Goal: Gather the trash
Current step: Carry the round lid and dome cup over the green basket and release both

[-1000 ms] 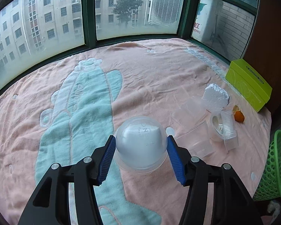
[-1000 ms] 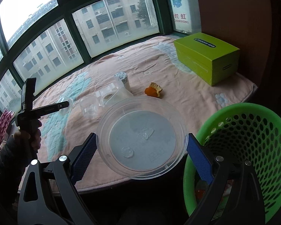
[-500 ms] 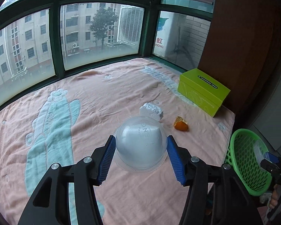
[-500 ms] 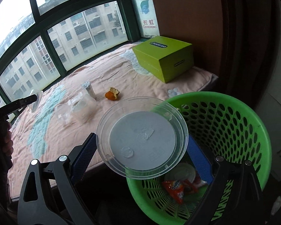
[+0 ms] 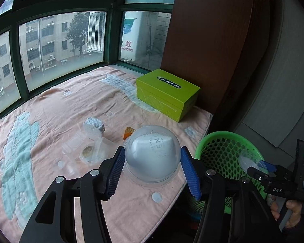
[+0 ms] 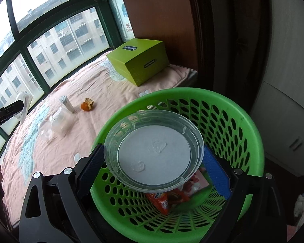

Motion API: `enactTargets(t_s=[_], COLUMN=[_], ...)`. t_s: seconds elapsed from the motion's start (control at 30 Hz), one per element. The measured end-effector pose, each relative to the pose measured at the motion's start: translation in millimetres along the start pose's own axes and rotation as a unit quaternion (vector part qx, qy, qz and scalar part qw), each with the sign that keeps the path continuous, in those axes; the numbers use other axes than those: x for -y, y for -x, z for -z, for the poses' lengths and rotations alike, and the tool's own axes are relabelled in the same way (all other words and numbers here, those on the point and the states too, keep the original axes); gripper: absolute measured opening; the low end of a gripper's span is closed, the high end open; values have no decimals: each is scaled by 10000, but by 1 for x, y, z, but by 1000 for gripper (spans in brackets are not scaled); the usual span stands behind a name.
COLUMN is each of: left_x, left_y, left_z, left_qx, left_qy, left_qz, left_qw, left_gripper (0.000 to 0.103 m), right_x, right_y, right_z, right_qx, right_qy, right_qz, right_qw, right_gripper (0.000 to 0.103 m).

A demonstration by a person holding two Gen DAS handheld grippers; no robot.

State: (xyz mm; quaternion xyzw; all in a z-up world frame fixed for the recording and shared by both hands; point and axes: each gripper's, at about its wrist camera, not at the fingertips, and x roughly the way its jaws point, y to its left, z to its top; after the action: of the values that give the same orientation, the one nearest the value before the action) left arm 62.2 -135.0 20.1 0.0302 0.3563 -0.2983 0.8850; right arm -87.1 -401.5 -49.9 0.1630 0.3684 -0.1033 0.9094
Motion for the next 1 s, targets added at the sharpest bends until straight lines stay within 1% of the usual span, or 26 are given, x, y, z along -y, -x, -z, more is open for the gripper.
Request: enactTargets(t_s=[0.23,0.5,0.8,1.0], left_x=[42,84,112,127], left_y=[-14,-35,-51,-59], left_z=[-1,5,10,13], left_qx=[-107,-352,-554,-656], left_qy=[-251,-526,-612,-606], left_qz=[338,655,851,975], left_qw=[9991,9958,9929,9912], left_gripper=[54,54,54,55], right_x=[21,37,51,56], right_y=[8,25,45,50], right_z=[3,1,-1,-2], right_qx=[51,238,480,569], right_qy=[-264,-412,-547,-627], right_qz=[48,97,164,165], right_qw=[9996,9988,9972,9963], right_gripper=[94,94,95,95])
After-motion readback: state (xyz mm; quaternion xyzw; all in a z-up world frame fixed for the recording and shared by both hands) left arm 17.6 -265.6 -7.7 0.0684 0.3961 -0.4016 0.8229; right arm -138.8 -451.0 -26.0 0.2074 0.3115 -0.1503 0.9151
